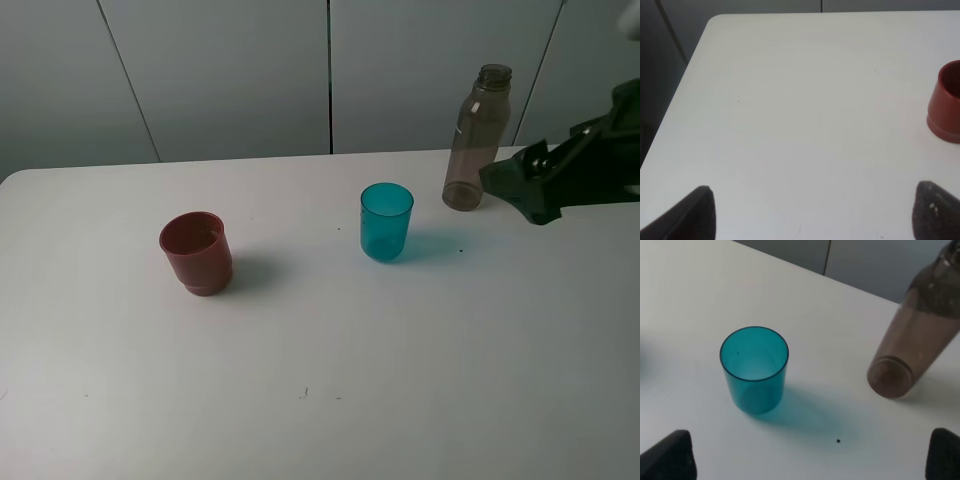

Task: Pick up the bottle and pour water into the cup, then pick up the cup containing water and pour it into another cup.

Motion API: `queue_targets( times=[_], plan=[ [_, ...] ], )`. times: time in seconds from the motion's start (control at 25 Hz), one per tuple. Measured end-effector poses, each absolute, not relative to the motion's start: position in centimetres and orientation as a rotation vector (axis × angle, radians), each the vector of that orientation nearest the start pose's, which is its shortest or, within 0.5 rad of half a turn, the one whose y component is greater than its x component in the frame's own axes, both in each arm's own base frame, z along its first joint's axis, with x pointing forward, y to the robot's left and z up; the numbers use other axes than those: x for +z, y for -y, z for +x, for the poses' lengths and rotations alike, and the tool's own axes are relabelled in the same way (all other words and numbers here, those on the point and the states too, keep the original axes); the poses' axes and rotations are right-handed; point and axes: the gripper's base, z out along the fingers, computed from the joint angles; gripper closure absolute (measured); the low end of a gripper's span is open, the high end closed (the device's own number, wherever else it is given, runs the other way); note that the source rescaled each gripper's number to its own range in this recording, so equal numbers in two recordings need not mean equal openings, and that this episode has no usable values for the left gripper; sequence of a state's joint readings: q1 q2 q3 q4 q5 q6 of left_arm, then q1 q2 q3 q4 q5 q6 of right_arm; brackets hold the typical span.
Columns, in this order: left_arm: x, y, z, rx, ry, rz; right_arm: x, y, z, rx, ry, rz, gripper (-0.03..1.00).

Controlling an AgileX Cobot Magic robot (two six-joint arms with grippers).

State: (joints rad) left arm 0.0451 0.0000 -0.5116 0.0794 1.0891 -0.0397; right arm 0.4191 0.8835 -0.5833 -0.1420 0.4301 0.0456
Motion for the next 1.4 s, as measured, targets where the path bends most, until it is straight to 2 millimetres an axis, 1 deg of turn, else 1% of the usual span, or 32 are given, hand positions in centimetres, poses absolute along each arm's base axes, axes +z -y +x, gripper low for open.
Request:
queue_targets(
  times=[0.16,0.32,0.44,0.6,0.72,0.84,1.12,1.24,1.4],
  plan=[
    [27.8,-0.6,-0.8,0.099,-2.058,-0.093,29.8,-4.6,12.1,0.103,-2.219,-0.486,-0.03],
    [27.8,-0.6,-0.8,0.099,-2.058,-0.093,30.2,-2.9,8.2,0.115,-2.278,-0.462,-0.03],
    [27.8,-0.6,-0.8,0.099,-2.058,-0.093,30.3,-1.6,5.2,0.125,-2.263,-0.442,-0.03],
    [27.8,-0.6,-0.8,0.099,-2.058,-0.093,29.4,-0.2,2.1,0.142,-2.192,-0.417,-0.03],
    [27.8,-0.6,-0.8,0.099,-2.058,-0.093,28.4,0.8,0.1,0.168,-2.081,-0.389,-0.03],
    [27.8,-0.6,-0.8,0.099,-2.058,-0.093,28.0,1.0,-0.6,0.179,-2.047,-0.383,-0.03],
    [27.8,-0.6,-0.8,0.099,-2.058,-0.093,27.7,0.8,-0.5,0.189,-2.039,-0.389,-0.03],
    [27.8,-0.6,-0.8,0.099,-2.058,-0.093,27.7,0.8,-0.6,0.149,-2.046,-0.32,-0.03],
    [27.8,-0.6,-0.8,0.099,-2.058,-0.093,27.7,0.7,-0.7,0.053,-2.061,-0.165,-0.03]
  ],
)
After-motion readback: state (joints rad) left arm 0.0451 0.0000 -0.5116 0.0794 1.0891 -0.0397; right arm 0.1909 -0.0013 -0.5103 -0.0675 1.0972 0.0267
